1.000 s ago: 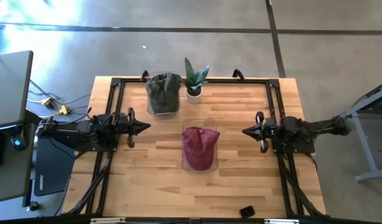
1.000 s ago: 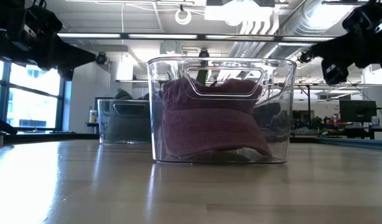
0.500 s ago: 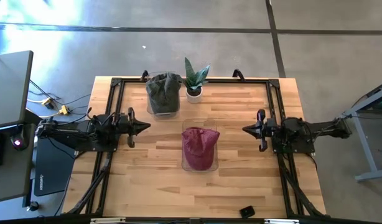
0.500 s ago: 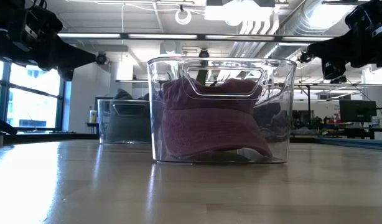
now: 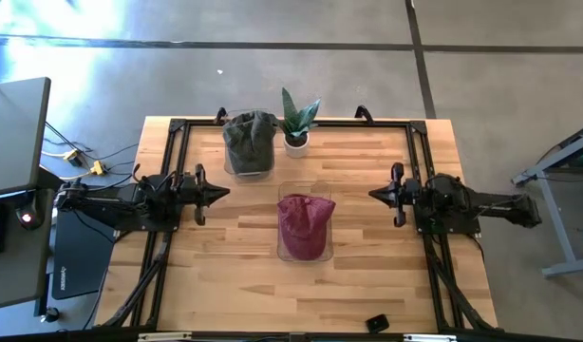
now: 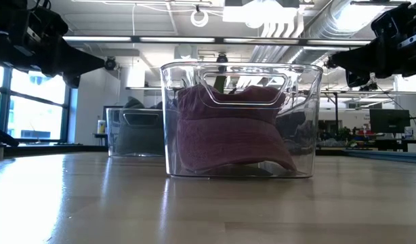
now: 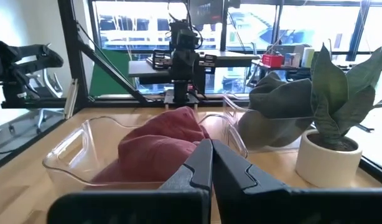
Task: Pick & Place hat
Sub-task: Return to Home Position
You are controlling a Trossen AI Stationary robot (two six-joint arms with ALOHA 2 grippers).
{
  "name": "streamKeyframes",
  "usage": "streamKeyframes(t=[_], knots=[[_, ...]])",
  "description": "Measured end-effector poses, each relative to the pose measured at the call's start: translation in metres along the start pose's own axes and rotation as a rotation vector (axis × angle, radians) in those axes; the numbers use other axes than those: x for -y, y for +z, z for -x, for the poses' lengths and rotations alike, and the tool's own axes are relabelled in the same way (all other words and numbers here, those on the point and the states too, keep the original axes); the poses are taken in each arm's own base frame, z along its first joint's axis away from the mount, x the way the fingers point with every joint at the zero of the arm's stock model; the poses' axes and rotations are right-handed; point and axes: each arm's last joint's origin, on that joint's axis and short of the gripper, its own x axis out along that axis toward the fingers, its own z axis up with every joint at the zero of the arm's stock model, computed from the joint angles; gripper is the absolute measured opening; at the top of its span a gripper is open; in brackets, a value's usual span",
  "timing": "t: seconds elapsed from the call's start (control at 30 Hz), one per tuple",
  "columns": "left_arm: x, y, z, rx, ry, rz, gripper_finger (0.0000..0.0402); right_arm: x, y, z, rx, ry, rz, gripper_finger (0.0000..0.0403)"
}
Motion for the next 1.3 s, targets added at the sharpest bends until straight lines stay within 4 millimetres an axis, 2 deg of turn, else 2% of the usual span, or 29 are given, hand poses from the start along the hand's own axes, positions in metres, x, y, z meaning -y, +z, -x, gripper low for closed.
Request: streamKeyframes(t=[1.3], knots=[[0.0001,-0.0001,0.0000,-0.001,-0.005,0.000,0.0000,0.0015,-0.0004,-0.0004,-0.006,-0.050,-0.005,0.0012]])
